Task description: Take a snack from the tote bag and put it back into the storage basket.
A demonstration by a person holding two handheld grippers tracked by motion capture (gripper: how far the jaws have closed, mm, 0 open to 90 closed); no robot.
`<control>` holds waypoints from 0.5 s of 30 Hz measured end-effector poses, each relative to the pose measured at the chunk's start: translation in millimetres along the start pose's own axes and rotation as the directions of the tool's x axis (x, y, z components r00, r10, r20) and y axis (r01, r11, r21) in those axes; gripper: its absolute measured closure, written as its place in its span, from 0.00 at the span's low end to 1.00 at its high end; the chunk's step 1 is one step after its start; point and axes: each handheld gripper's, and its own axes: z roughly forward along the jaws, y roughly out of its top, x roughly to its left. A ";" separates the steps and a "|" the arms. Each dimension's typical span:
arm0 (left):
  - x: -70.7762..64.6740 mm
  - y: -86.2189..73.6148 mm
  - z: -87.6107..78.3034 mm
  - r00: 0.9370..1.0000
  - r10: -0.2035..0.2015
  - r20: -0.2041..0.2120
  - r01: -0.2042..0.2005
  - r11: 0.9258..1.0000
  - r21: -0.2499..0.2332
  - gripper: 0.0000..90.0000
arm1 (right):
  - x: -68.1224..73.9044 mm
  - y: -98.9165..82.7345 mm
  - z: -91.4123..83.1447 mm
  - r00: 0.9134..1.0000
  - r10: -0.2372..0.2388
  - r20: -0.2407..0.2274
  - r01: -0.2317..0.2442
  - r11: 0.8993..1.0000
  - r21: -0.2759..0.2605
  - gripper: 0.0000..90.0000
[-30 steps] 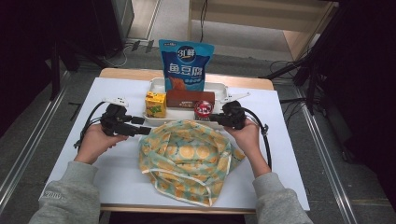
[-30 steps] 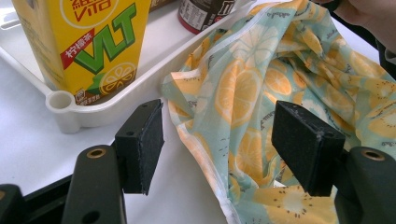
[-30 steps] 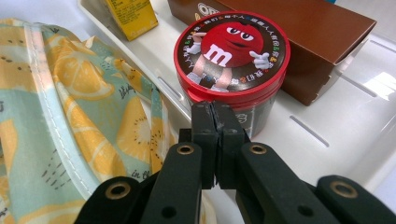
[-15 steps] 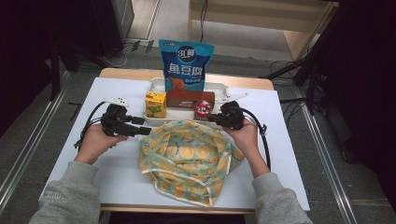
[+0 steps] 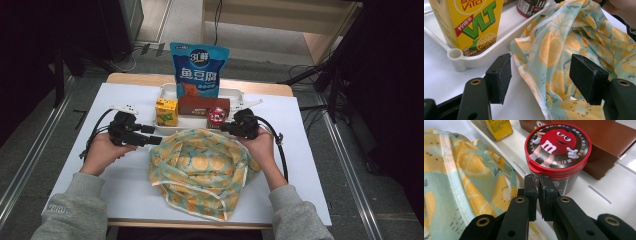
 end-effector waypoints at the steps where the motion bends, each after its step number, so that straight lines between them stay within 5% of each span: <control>1: 0.0 0.0 0.0 1.000 0.000 0.000 0.000 1.000 0.000 0.39 | 0.2 0.1 -0.1 1.000 -0.001 0.000 0.001 1.000 0.000 0.95; 7: 0.2 -0.1 0.3 1.000 -0.002 0.000 0.002 1.000 0.000 0.38 | -0.9 0.7 -1.5 1.000 0.005 -0.006 -0.005 1.000 0.003 0.92; 15: 0.3 -0.1 0.3 1.000 -0.004 0.000 0.004 1.000 0.002 0.38 | -3.1 0.8 -2.3 0.999 0.020 -0.029 -0.020 1.000 0.012 0.76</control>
